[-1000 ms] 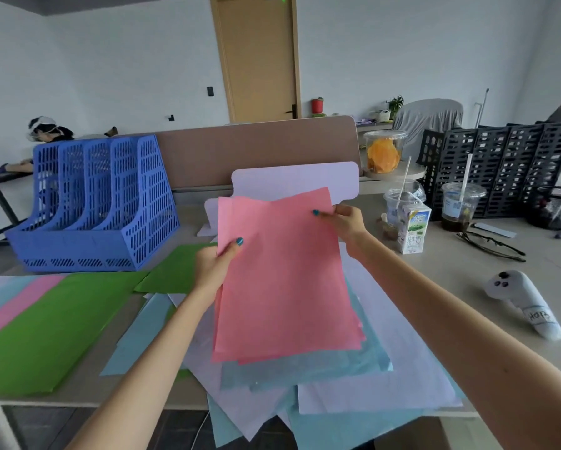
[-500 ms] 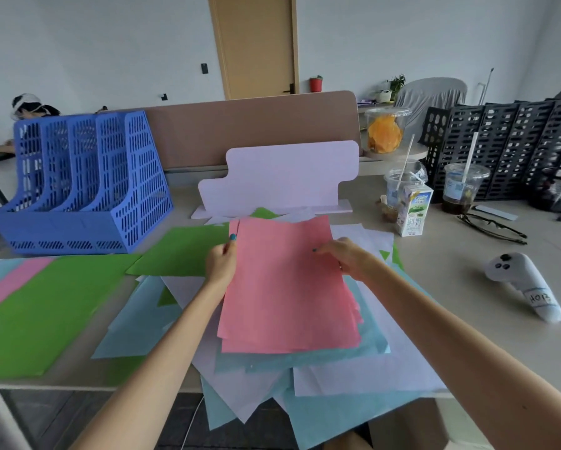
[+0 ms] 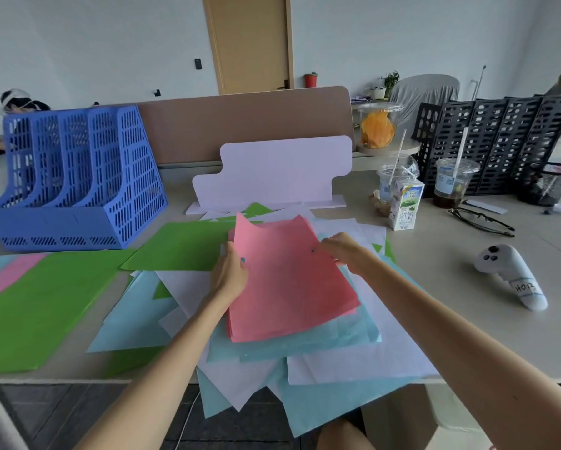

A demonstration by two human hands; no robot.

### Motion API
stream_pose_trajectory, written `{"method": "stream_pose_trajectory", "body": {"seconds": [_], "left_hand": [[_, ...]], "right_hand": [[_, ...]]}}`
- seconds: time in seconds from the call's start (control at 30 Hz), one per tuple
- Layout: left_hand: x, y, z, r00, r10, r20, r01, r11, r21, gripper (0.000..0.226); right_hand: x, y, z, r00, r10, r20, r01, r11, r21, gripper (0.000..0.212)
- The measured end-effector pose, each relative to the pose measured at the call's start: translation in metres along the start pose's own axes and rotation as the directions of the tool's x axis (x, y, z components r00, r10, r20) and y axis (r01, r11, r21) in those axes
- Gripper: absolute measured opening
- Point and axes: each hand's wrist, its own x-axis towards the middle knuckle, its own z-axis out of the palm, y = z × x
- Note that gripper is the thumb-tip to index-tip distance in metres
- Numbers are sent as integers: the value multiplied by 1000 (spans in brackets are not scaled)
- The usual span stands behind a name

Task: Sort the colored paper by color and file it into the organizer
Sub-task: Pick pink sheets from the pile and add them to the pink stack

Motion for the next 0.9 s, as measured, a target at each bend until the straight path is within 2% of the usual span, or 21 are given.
{"method": "stream_pose_trajectory", "body": {"seconds": [0.13, 0.2, 0.4, 0.5, 0.57, 0.63, 0.73, 0.8, 0.9], "left_hand": [[1, -3, 5, 996, 86, -9, -83, 985, 148, 27], [2, -3, 8, 995, 103, -11, -98, 975, 201, 38], [4, -4, 13, 989, 141, -33, -128, 959, 253, 48], [5, -5, 13, 993, 112, -26, -105, 976, 190, 32], [4, -2, 9, 998, 61, -23, -59, 992, 109, 16], [4, -1, 5, 1000, -31, -6, 31, 1000, -7, 26], [3, -2, 0, 993, -114, 9, 114, 980, -163, 33], [2, -6, -1, 990, -129, -60, 114, 972, -207, 36], [1, -11, -3, 974, -149, -169, 95, 952, -290, 51]], "right_hand": [[1, -6, -5, 991, 111, 71, -120, 984, 132, 13], [2, -9, -8, 981, 159, 109, -177, 965, 192, 15], [6, -10, -3, 983, 157, 95, -174, 965, 199, 14], [6, -5, 6, 998, 55, 23, -56, 996, 71, 20], [4, -2, 11, 1000, -30, -10, 30, 999, -13, 8], [4, 2, 11, 994, -105, -22, 104, 993, -53, 6], [1, 8, 9, 979, -202, -41, 204, 976, 73, 19], [-2, 14, 9, 971, -232, -64, 240, 956, 166, 10], [-12, 21, 12, 965, -256, -65, 263, 924, 277, 17]]}}
